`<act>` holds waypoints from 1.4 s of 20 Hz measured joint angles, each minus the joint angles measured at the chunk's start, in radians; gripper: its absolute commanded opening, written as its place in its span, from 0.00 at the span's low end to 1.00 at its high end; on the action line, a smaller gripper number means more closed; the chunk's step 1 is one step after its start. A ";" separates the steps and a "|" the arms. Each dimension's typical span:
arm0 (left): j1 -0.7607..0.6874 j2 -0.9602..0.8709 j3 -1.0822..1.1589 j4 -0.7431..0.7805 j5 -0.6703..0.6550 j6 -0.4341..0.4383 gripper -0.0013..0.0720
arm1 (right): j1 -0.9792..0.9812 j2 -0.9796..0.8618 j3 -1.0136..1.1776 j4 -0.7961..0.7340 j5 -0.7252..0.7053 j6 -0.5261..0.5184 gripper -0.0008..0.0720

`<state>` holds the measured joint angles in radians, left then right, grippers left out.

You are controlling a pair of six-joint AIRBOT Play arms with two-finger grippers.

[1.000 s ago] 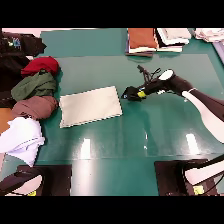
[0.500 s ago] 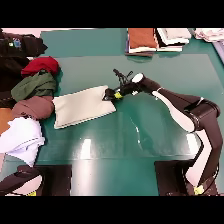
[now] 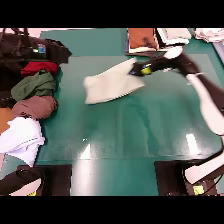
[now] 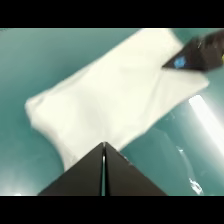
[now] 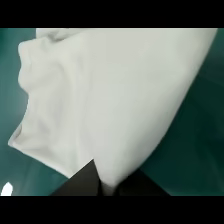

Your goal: Fold the shirts.

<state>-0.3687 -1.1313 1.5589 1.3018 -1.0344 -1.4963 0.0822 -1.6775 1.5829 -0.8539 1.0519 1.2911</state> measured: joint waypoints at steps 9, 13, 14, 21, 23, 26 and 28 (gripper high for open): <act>-0.039 0.000 -0.001 0.002 0.022 -0.013 0.05 | -0.702 0.421 -0.322 -0.271 0.012 0.079 0.03; -0.040 0.000 -0.001 0.001 0.029 -0.020 0.05 | -0.968 0.557 -0.486 -0.292 -0.018 0.087 0.03; -0.040 0.000 -0.001 0.001 0.029 -0.021 0.05 | -1.010 0.584 -0.525 -0.296 -0.022 0.087 0.03; -0.040 0.000 -0.001 0.000 0.031 -0.021 0.05 | -1.039 0.729 -0.751 -0.431 0.003 0.114 0.22; -0.040 0.000 -0.001 0.000 0.031 -0.021 0.05 | -0.998 0.745 -0.766 -0.499 0.030 0.117 0.60; -0.040 0.000 -0.001 0.000 0.029 -0.020 0.05 | -0.951 0.756 -0.741 -0.616 0.064 0.120 0.75; -0.040 0.000 -0.003 0.000 0.028 -0.018 0.05 | -0.936 0.759 -0.692 -0.683 0.086 0.121 0.74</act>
<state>-0.4091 -1.1316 1.5562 1.3018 -1.0065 -1.5139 -0.8536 -0.9184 0.8909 -1.5368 1.1378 1.4120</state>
